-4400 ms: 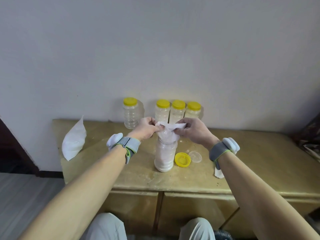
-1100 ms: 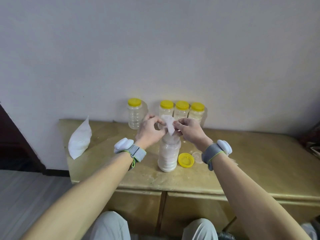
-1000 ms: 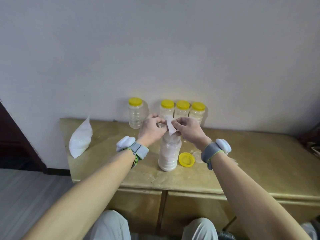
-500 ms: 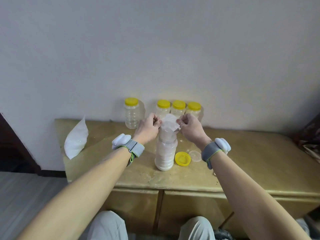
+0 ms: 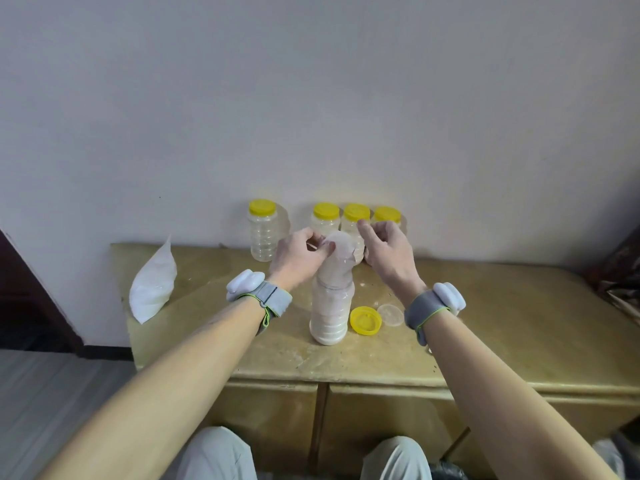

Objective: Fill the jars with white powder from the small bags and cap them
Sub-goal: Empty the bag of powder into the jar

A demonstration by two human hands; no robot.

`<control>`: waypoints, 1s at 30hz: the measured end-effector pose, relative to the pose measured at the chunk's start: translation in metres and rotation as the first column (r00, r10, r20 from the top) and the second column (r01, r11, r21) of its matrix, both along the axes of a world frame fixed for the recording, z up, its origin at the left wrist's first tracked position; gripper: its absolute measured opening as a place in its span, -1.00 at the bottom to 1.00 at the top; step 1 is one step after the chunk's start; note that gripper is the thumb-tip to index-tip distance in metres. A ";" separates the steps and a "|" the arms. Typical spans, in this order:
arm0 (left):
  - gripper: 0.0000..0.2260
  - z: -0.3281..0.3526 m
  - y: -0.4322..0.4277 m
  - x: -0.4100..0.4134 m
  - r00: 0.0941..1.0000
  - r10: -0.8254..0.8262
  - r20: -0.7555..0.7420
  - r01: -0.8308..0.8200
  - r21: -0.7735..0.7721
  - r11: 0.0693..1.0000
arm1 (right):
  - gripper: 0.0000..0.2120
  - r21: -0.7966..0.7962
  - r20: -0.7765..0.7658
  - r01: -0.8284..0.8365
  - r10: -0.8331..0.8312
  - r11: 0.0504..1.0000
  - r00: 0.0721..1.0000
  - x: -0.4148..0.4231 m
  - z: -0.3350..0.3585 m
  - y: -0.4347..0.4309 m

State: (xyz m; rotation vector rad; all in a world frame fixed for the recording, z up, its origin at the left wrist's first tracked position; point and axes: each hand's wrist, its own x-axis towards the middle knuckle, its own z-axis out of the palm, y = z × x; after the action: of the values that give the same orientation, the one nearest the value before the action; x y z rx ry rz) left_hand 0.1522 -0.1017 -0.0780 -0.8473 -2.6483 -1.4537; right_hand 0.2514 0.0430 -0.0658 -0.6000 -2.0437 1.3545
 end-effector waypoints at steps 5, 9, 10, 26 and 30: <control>-0.79 -0.001 0.003 0.001 0.999 0.024 0.028 -0.025 0.018 1.000 | -0.88 0.256 0.064 -0.061 0.046 0.965 0.997 0.011 0.006 -0.003; -0.70 0.006 0.005 0.001 0.882 -0.154 0.445 -0.019 0.360 0.933 | -0.86 0.336 0.167 -0.150 0.098 0.930 0.981 0.012 0.011 -0.002; -0.68 0.005 0.007 -0.002 0.843 -0.170 0.511 -0.046 0.382 0.923 | -0.84 0.337 0.184 -0.157 0.099 0.928 0.978 0.012 0.011 -0.001; -0.81 -0.006 -0.001 -0.019 0.929 -0.113 0.352 -0.014 0.338 0.941 | -0.88 0.198 0.119 -0.010 -0.014 0.980 0.993 0.002 0.000 0.011; -0.85 -0.006 -0.005 -0.017 0.904 -0.185 0.385 0.104 0.222 0.969 | -0.76 0.152 0.129 -0.075 0.056 0.986 0.990 0.000 -0.003 0.005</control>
State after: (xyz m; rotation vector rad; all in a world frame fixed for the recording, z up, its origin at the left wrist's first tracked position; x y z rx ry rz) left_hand 0.1354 -0.1063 -0.0840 -0.8168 -2.6846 -2.0974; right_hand 0.2510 0.0480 -0.0683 -0.5642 -2.2634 1.2048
